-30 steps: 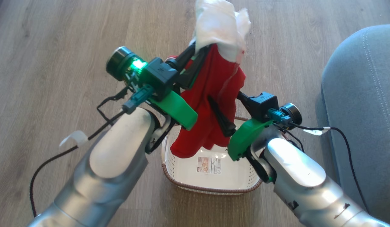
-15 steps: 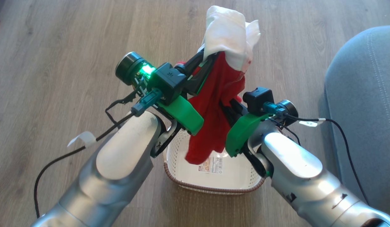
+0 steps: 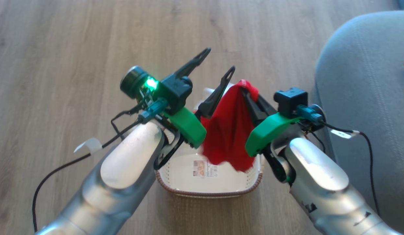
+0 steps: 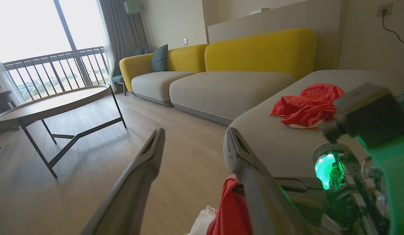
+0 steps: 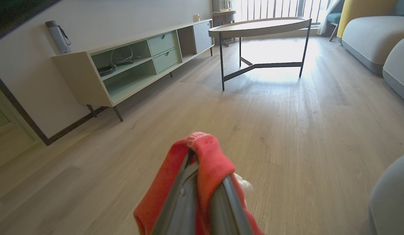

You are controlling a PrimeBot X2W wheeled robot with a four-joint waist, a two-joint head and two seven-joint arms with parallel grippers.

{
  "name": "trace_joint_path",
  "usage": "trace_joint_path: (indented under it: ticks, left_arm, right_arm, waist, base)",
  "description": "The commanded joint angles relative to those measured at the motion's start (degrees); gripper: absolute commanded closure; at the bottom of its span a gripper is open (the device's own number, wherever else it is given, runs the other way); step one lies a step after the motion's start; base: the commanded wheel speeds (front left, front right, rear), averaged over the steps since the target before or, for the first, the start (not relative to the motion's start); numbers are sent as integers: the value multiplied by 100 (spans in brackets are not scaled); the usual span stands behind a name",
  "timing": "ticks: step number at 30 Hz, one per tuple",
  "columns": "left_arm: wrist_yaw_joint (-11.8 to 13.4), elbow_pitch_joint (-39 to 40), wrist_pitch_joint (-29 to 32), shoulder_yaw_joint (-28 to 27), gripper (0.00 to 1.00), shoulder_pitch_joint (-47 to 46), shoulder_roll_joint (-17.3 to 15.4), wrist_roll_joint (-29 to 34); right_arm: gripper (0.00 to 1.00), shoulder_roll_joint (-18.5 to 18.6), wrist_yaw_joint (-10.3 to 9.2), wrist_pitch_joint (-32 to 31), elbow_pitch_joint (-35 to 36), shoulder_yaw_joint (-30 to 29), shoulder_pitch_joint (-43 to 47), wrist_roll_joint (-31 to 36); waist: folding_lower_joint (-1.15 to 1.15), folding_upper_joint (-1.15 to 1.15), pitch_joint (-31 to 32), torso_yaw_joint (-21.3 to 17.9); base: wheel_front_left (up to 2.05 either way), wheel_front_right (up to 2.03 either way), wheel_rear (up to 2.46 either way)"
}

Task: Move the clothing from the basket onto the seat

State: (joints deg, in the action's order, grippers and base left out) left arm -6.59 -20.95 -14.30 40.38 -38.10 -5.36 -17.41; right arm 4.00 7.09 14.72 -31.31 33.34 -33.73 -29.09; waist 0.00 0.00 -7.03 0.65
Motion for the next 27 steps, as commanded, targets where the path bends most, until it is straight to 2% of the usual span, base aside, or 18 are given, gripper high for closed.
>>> trace_joint_path:
  ticks: [1,15,19,20,27]
  left_arm:
    - [-23,81,-53,-133,0,-91,-155,-81]
    - [-88,-262,-69,316,0,111,-483,-583]
    - [-89,-232,-69,323,0,126,-544,-663]
    - [-89,-232,-69,323,0,126,-544,-663]
    - [-89,-177,-69,252,0,229,-611,-650]
  right_arm:
    - [100,-112,40,28,333,-137,7,113]
    - [100,-48,40,28,1347,-980,537,547]
    - [100,-46,40,28,1487,-1122,622,567]
    - [100,-46,40,28,1487,-1122,622,567]
    - [100,-58,40,28,1736,-1253,760,537]
  waist:
    - [0,0,-16,-176]
    - [0,0,-150,-1400]
    - [0,0,-161,-1825]
    - [0,0,-161,-1825]
    - [0,0,-138,-2648]
  base:
    - [0,0,0]
    - [0,0,0]
    - [0,0,0]
    - [0,0,0]
    - [0,0,0]
